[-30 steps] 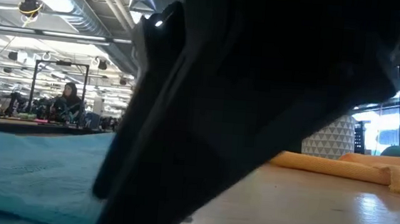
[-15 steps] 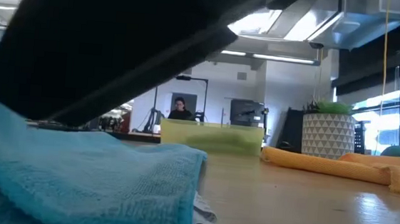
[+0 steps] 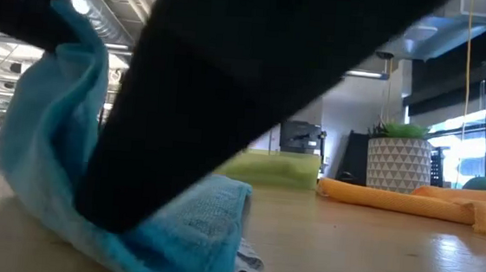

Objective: Fold microfiber towels
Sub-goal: Fold the left blue cloth

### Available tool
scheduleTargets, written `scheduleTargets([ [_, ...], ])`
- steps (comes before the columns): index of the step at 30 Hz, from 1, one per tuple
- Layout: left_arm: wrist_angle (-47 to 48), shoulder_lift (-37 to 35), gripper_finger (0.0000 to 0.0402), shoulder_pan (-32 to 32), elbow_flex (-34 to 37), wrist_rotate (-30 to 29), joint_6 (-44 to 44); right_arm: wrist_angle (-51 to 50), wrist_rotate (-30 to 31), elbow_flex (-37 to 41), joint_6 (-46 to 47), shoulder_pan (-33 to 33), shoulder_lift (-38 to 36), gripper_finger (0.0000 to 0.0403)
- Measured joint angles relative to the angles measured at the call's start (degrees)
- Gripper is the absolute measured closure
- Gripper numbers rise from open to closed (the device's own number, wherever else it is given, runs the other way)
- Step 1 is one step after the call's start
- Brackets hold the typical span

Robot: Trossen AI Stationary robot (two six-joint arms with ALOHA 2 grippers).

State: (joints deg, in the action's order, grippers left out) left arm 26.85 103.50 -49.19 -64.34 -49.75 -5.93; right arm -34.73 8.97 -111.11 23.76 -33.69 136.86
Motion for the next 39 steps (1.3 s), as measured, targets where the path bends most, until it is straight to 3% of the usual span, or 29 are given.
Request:
scheduleTargets([
  [9, 3.3, -0.1, 0.0401, 0.4, -1.6, -2.9, -3.0, 0.7, 0.4, 0.0, 3.2, 0.0, 0.0, 0.0145],
  [13, 4.2, -0.1, 0.0401, 0.5, -1.6, -2.9, -4.1, -1.4, 3.0, 0.0, 3.5, 0.0, 0.0, 0.0137],
  [18, 7.5, -0.1, 0.0401, -1.1, -1.6, -3.3, -9.2, -7.0, 6.3, 0.0, 6.5, 0.0, 0.0, 0.0207],
  [24, 9.8, -0.1, 0.0401, -4.1, -1.7, -3.4, -12.2, -15.0, 6.6, -0.7, 5.7, -0.1, -0.2, 0.0379],
  [33, 11.2, -0.1, 0.0401, -10.2, -4.1, -2.3, -21.6, -30.9, 10.3, -13.9, 2.7, -0.6, -0.7, 0.0396],
  [39, 17.3, -0.1, 0.0401, -11.9, -4.2, -10.4, -26.6, -35.8, 17.9, -17.6, -6.8, -0.3, -0.9, 0.039],
])
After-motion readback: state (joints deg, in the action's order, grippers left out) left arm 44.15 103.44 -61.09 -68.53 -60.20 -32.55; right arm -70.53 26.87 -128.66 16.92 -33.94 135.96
